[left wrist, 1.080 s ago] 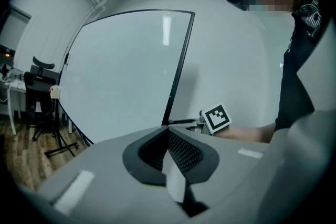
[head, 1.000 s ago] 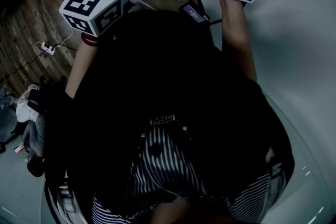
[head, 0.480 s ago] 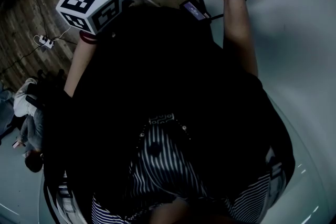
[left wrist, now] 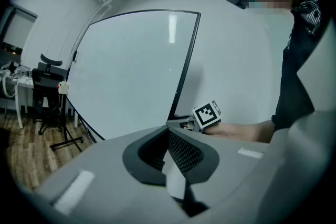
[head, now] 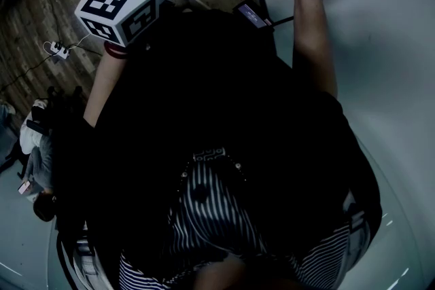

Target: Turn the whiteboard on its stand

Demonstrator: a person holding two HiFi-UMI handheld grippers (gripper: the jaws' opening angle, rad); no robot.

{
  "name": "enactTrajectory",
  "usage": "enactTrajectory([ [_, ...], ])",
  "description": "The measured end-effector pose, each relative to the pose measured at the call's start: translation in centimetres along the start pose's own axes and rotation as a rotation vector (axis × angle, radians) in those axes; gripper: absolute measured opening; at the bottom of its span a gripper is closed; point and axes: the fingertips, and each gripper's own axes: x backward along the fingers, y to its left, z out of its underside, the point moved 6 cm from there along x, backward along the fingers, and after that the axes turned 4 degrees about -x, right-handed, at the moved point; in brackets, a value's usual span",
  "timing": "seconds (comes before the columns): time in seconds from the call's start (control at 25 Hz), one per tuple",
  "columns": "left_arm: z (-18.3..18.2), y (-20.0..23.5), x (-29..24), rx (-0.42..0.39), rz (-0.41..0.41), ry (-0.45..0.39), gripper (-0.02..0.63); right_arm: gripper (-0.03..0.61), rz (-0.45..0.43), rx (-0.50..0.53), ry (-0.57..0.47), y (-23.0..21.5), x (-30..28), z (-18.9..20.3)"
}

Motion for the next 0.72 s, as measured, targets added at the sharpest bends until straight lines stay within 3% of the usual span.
enactTrajectory([
  [0.72,2.6,-0.4,-1.4,0.025,-0.053,0.068,-0.005,0.193,-0.014,-0.030,0.036,-0.7,-0.5,0.9],
])
